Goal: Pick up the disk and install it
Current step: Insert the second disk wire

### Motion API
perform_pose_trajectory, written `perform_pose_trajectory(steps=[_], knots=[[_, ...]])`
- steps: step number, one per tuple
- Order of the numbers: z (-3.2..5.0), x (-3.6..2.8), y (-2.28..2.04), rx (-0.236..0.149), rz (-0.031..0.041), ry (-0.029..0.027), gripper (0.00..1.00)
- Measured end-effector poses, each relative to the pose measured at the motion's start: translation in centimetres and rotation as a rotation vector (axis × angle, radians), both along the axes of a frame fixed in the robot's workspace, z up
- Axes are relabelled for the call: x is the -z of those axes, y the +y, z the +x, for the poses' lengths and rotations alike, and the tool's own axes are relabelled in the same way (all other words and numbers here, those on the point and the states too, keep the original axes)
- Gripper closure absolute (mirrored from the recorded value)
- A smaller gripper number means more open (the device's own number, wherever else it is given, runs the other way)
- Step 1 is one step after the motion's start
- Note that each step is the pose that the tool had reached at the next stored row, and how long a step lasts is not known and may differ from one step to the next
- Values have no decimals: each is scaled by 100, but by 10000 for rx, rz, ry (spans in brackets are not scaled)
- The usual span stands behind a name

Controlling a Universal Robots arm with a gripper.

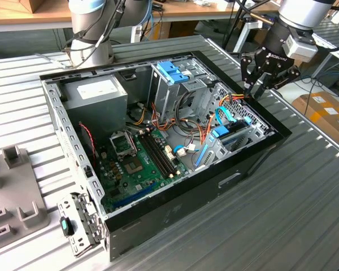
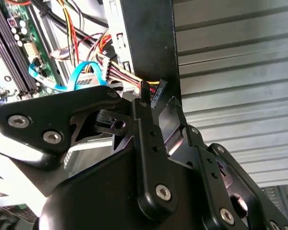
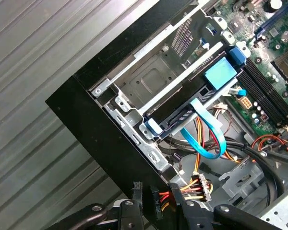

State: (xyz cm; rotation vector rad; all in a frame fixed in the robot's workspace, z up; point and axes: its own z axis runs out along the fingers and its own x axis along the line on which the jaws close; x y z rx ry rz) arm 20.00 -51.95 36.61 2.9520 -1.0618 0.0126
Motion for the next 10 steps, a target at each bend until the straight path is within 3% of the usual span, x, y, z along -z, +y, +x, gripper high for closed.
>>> perform_pose_trajectory(steps=[4, 10], knots=[[12, 0, 0, -538, 1, 0, 64], [15, 0, 1, -567, 0, 0, 64]])
